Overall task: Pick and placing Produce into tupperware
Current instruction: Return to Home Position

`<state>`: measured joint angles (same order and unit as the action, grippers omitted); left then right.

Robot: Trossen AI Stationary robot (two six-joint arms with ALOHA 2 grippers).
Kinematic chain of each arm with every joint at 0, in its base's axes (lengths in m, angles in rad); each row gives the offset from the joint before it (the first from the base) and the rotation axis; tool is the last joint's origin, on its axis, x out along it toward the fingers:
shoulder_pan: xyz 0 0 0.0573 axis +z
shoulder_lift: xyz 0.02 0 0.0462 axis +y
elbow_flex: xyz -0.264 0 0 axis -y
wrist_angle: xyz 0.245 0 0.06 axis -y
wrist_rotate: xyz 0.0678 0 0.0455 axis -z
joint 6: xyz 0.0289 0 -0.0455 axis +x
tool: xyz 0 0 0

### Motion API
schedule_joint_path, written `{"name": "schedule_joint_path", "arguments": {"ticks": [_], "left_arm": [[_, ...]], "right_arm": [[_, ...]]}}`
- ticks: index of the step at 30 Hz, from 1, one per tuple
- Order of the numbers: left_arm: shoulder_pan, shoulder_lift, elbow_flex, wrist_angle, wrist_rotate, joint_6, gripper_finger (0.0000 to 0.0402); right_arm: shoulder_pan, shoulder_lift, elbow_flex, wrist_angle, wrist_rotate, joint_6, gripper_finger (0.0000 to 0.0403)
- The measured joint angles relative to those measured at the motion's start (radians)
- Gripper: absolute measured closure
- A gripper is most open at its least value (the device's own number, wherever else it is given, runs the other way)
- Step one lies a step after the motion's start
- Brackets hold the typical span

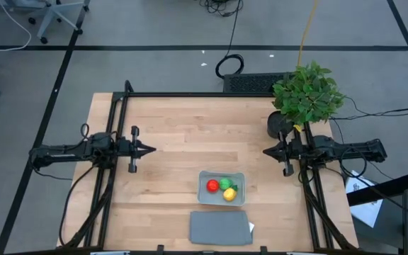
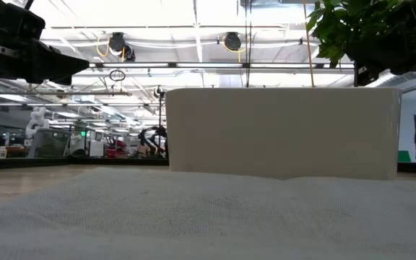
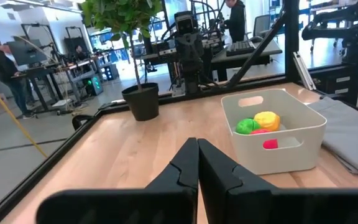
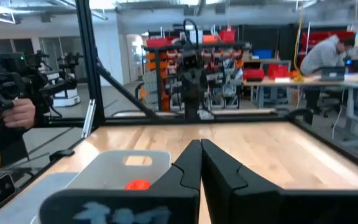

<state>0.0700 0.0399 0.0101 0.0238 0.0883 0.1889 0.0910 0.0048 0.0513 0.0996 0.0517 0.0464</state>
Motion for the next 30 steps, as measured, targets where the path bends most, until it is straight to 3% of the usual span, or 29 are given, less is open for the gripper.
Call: {"name": "schedule_joint_path", "arguments": {"ticks": [15,21,30], "left_arm": [[0.0,0.0,0.0,0.001,-0.018,-0.035,0.0381],[0.0,0.0,0.0,0.002,-0.018,-0.035,0.038],[0.0,0.0,0.0,0.002,-0.019,-0.037,0.038]], "right_arm": [[0.0,0.0,-0.001,-0.006,0.0,-0.066,0.0403],[0.0,0.0,-0.001,-0.004,0.0,0.046,0.0403],[0.0,0.0,-0.001,-0.003,0.0,0.04,0.0403]]}}
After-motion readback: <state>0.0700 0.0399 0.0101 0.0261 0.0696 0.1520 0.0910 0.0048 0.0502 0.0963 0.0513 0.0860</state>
